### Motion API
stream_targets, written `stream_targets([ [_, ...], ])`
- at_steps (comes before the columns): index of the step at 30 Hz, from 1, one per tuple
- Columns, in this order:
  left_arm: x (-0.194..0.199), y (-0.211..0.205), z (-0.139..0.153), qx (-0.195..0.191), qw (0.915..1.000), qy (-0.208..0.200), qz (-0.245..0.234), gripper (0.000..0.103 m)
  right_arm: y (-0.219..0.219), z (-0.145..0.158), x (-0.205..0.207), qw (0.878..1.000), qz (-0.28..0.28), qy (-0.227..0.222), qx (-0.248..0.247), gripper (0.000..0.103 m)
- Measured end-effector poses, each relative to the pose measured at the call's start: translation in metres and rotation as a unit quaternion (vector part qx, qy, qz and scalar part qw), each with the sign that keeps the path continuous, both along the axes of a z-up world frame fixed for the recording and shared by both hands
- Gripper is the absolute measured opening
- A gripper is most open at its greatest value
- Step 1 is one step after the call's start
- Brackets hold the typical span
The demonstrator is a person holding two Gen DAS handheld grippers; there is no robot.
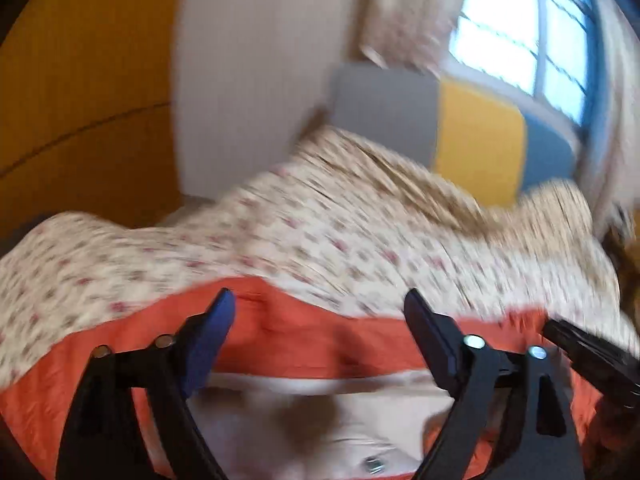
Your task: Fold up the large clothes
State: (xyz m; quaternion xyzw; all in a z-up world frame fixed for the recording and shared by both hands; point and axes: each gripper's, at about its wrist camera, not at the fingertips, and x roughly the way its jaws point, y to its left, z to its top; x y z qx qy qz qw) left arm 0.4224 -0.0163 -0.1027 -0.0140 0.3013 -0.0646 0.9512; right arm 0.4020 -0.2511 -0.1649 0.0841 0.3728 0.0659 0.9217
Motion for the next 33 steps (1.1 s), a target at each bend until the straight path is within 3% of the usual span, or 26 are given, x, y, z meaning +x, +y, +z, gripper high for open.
stream_targets([
  [1, 0.009, -0.01, -0.015, 0.021, 0.9993, 0.025, -0.015, 0.064, 0.004, -0.01, -0.002, 1.0, 0.007, 0.004, -0.013, 0.027],
  [2, 0.013, -0.013, -0.026, 0.033, 0.9986, 0.039, -0.016, 0.061, 0.007, -0.015, -0.003, 1.0, 0.01, 0.002, -0.024, 0.027],
  [6, 0.008, -0.005, -0.072, 0.019, 0.9963, 0.078, -0.029, 0.061, 0.013, -0.03, 0.006, 0.999, 0.011, 0.011, -0.044, 0.027],
  [10, 0.014, -0.002, -0.085, 0.003, 0.9953, 0.09, -0.033, 0.061, 0.014, -0.03, 0.003, 0.999, 0.011, 0.005, -0.049, 0.027],
  [14, 0.015, -0.012, -0.091, 0.036, 0.9943, 0.097, -0.029, 0.061, 0.0, -0.009, -0.02, 0.999, -0.001, -0.032, -0.018, 0.027],
  [17, 0.013, -0.01, -0.09, 0.026, 0.9947, 0.094, -0.03, 0.061, -0.009, 0.011, -0.033, 0.997, -0.029, -0.064, -0.021, 0.027],
  [20, 0.012, -0.011, -0.09, 0.033, 0.9948, 0.092, -0.029, 0.061, -0.017, 0.006, -0.018, 0.998, -0.05, -0.035, -0.019, 0.028],
  [23, 0.013, -0.014, -0.091, 0.04, 0.9947, 0.091, -0.028, 0.061, -0.016, -0.023, 0.003, 0.998, -0.048, 0.012, -0.036, 0.028],
  [31, 0.012, -0.015, -0.093, 0.044, 0.9949, 0.086, -0.027, 0.061, -0.015, -0.028, 0.002, 0.998, -0.051, 0.005, -0.039, 0.029],
  [33, 0.012, -0.015, -0.093, 0.048, 0.9948, 0.086, -0.027, 0.061, -0.021, -0.022, -0.009, 0.998, -0.053, -0.006, -0.016, 0.045],
])
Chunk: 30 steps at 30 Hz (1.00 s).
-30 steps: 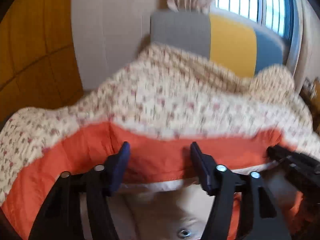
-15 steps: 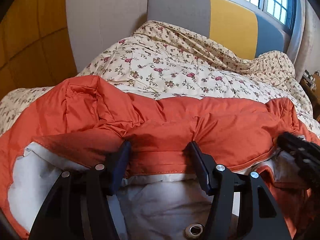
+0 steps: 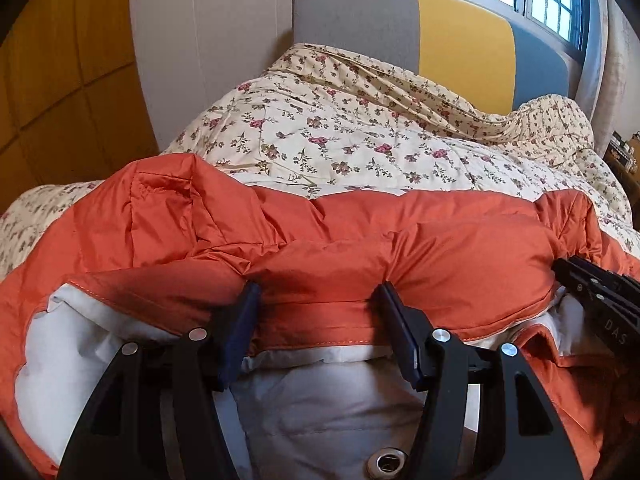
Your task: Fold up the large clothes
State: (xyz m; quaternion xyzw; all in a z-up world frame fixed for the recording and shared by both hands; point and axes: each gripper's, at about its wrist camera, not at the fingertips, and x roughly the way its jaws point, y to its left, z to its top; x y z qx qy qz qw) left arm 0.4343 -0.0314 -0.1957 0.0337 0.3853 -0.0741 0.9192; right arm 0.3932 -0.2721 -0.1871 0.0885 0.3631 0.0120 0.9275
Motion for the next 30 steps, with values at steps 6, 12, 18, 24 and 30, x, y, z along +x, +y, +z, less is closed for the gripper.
stream_targets([
  [6, 0.001, -0.004, 0.0, 0.004, 1.0, 0.0, 0.0, 0.061, -0.03, 0.026, -0.063, 0.997, -0.039, -0.011, 0.069, 0.048],
  [12, -0.006, -0.009, 0.008, 0.018, 0.9997, -0.006, -0.015, 0.08, -0.082, 0.029, -0.119, 0.985, -0.124, 0.011, 0.122, 0.049],
  [18, -0.05, 0.002, 0.034, 0.012, 0.9985, -0.052, -0.011, 0.095, -0.132, 0.02, -0.177, 0.962, -0.207, 0.04, 0.175, 0.05],
  [24, -0.094, 0.039, 0.03, -0.02, 0.9979, -0.047, 0.041, 0.095, -0.167, 0.014, -0.222, 0.945, -0.26, 0.042, 0.193, 0.051],
  [30, -0.106, 0.059, 0.014, -0.021, 0.996, -0.017, 0.085, 0.095, -0.205, 0.004, -0.258, 0.917, -0.327, 0.047, 0.225, 0.051],
])
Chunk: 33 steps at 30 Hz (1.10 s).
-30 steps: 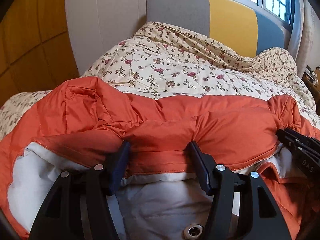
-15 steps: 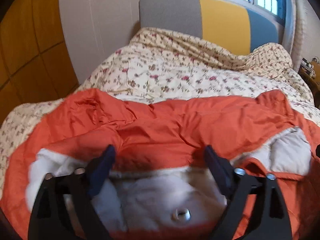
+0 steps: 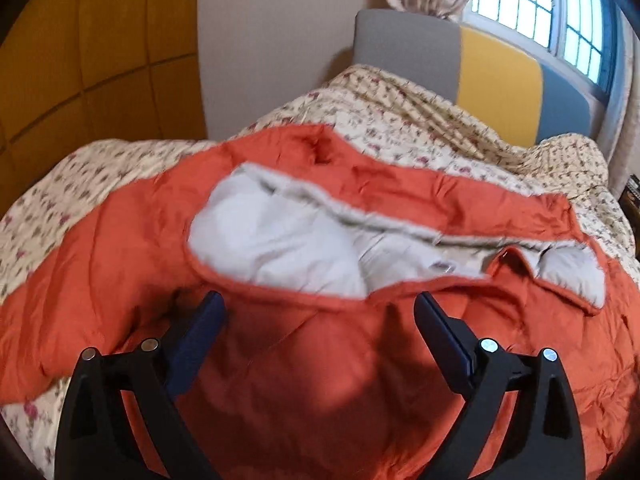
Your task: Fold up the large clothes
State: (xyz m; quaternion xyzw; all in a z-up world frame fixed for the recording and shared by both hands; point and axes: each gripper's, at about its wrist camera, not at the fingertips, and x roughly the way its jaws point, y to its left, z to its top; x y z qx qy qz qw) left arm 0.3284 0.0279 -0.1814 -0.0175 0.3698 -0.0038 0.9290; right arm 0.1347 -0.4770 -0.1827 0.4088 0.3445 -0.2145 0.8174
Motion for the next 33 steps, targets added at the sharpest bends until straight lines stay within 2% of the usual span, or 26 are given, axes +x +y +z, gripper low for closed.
stream_targets([
  [2, 0.001, -0.001, -0.01, 0.006, 0.9998, 0.02, -0.004, 0.095, -0.015, -0.004, -0.013, 1.0, -0.027, 0.0, 0.012, 0.053],
  [5, 0.002, -0.002, -0.013, 0.007, 0.9997, 0.025, -0.005, 0.095, -0.038, -0.014, -0.037, 0.996, -0.087, 0.003, 0.034, 0.057],
  [8, 0.003, -0.001, -0.018, 0.002, 0.9994, 0.033, -0.004, 0.095, -0.062, -0.024, -0.052, 0.989, -0.123, -0.035, 0.075, 0.055],
  [11, 0.003, 0.0, -0.021, -0.003, 0.9993, 0.037, -0.004, 0.096, -0.083, -0.025, -0.065, 0.983, -0.162, -0.056, 0.07, 0.055],
  [14, 0.002, 0.001, -0.019, -0.004, 0.9993, 0.038, -0.003, 0.096, -0.099, -0.032, -0.074, 0.975, -0.192, -0.079, 0.082, 0.046],
  [18, 0.002, 0.003, -0.019, -0.005, 0.9992, 0.04, -0.003, 0.097, -0.105, -0.034, -0.073, 0.972, -0.214, -0.072, 0.07, 0.024],
  [21, 0.004, 0.004, -0.021, -0.005, 0.999, 0.045, -0.004, 0.099, -0.096, -0.02, -0.055, 0.978, -0.203, -0.05, 0.015, 0.013],
  [23, 0.005, 0.003, -0.022, -0.003, 0.9988, 0.049, -0.003, 0.1, -0.083, -0.004, -0.047, 0.98, -0.187, -0.051, -0.03, 0.011],
  [25, 0.006, 0.003, -0.022, -0.002, 0.9987, 0.05, -0.003, 0.1, -0.06, 0.018, -0.033, 0.981, -0.16, -0.06, -0.096, 0.011],
  [29, 0.006, 0.003, -0.022, -0.005, 0.9986, 0.052, -0.003, 0.1, -0.011, 0.051, -0.005, 0.972, -0.086, -0.083, -0.202, 0.01],
  [33, 0.007, 0.003, -0.022, -0.005, 0.9986, 0.052, -0.004, 0.1, 0.039, 0.064, 0.023, 0.961, -0.02, -0.101, -0.258, 0.01],
])
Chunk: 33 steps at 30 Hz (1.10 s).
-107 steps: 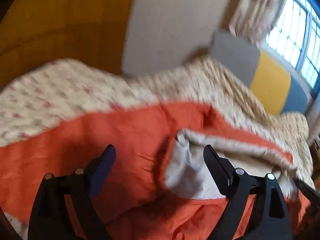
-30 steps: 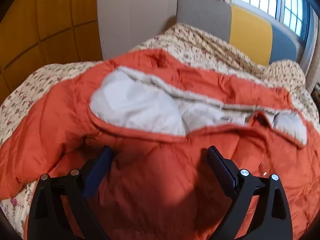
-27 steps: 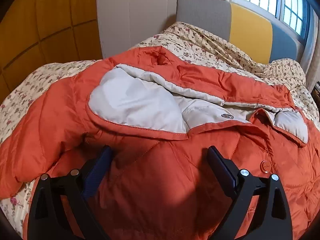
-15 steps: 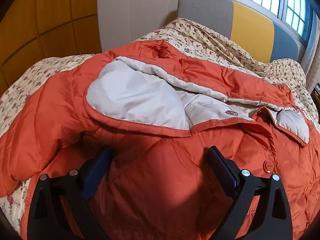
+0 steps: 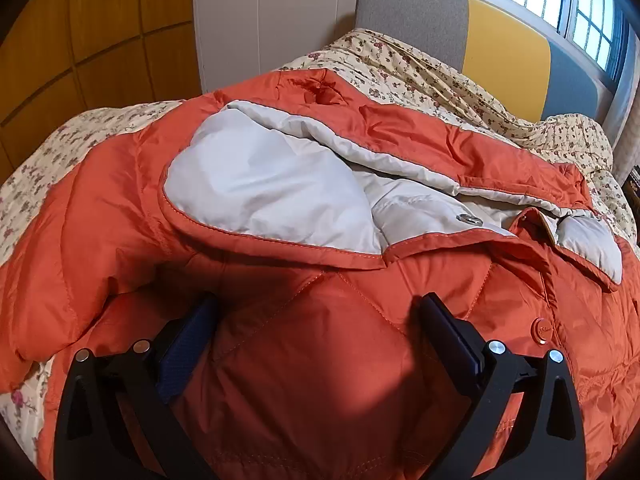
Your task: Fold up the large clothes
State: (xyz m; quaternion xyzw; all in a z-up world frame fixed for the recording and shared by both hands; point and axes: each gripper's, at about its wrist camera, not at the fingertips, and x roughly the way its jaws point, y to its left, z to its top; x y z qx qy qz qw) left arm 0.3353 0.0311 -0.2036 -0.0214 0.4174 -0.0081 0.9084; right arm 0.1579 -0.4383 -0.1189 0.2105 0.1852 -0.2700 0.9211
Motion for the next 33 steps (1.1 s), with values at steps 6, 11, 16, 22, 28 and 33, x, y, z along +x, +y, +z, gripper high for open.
stream_targets([
  [6, 0.001, 0.0, 0.0, -0.001, 1.0, 0.0, 0.0, 0.1, 0.076, 0.009, 0.044, 0.989, 0.107, -0.014, -0.097, 0.008],
  [11, 0.001, 0.0, -0.001, -0.004, 1.0, 0.0, 0.0, 0.1, 0.141, -0.003, 0.078, 0.966, 0.2, -0.011, -0.164, 0.008],
  [16, 0.0, 0.0, -0.002, -0.008, 1.0, -0.001, 0.0, 0.1, 0.194, -0.013, 0.099, 0.93, 0.29, -0.018, -0.227, 0.008],
  [22, 0.0, 0.002, -0.002, -0.014, 0.9999, -0.001, 0.0, 0.1, 0.264, -0.036, 0.103, 0.849, 0.425, -0.017, -0.312, 0.008],
  [28, 0.0, 0.003, -0.002, -0.017, 0.9998, -0.002, 0.0, 0.1, 0.309, -0.068, 0.106, 0.774, 0.517, 0.036, -0.364, 0.011],
  [33, -0.001, 0.002, -0.001, -0.02, 0.9998, -0.002, 0.0, 0.1, 0.31, -0.072, 0.116, 0.762, 0.533, 0.043, -0.367, 0.041],
])
